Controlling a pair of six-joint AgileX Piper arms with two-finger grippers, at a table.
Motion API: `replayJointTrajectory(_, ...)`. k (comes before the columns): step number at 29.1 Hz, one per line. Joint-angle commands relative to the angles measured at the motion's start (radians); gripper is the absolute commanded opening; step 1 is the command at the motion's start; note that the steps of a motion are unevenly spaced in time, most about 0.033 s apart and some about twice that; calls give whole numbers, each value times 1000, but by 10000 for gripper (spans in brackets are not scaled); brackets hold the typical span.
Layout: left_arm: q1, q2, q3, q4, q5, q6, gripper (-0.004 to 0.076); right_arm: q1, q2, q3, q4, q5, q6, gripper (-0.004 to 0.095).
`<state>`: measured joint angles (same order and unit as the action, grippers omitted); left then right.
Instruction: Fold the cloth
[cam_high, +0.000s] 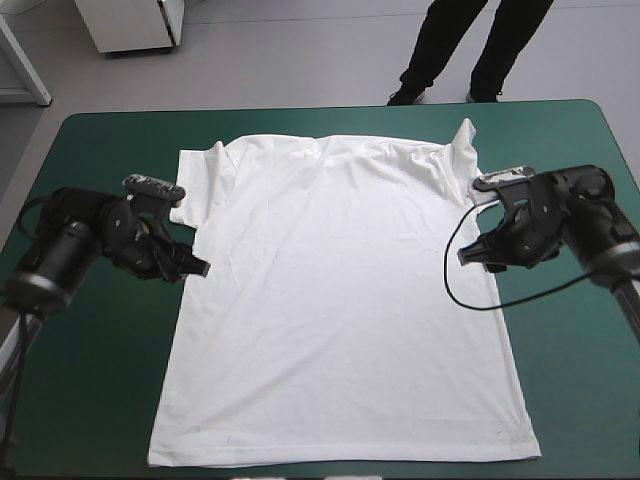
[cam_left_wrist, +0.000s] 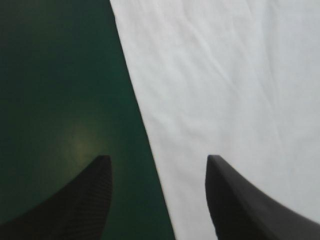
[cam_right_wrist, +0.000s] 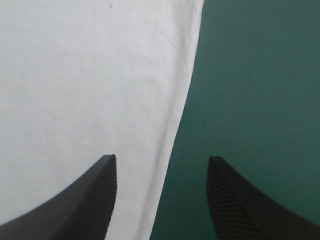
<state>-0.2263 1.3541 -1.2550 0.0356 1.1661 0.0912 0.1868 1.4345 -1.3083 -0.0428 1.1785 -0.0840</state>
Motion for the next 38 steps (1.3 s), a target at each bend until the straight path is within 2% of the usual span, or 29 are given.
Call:
replayJointTrajectory(1,20,80,-113,-1,-76,10,407,-1,72,-134,-23,-19,-1,523)
replayJointTrajectory(10,150,265,-180,-127,-121,73,407,-15,261,-304,-16,-14,4,523)
replayJointTrajectory(17,150,386,-180,-145,-162,84,407,-131,296,-331,123,-28,-18,523)
replayJointTrajectory(23,150,438,-180,-147,-191,84,407,-215,313,-331,257,-36,-96,523)
replayJointTrajectory(33,148,497,-180,-220,-204,126,406,-220,343,-333,260,-46,-111,511)
replayJointTrajectory(35,148,508,-180,-233,-200,127,377,-220,343,-338,260,-48,-119,511)
replayJointTrajectory(36,148,516,-180,-237,-192,129,302,-220,343,-340,260,-51,-122,510)
replayJointTrajectory(38,148,524,-180,-237,-186,129,216,-220,345,-340,264,-51,-127,495)
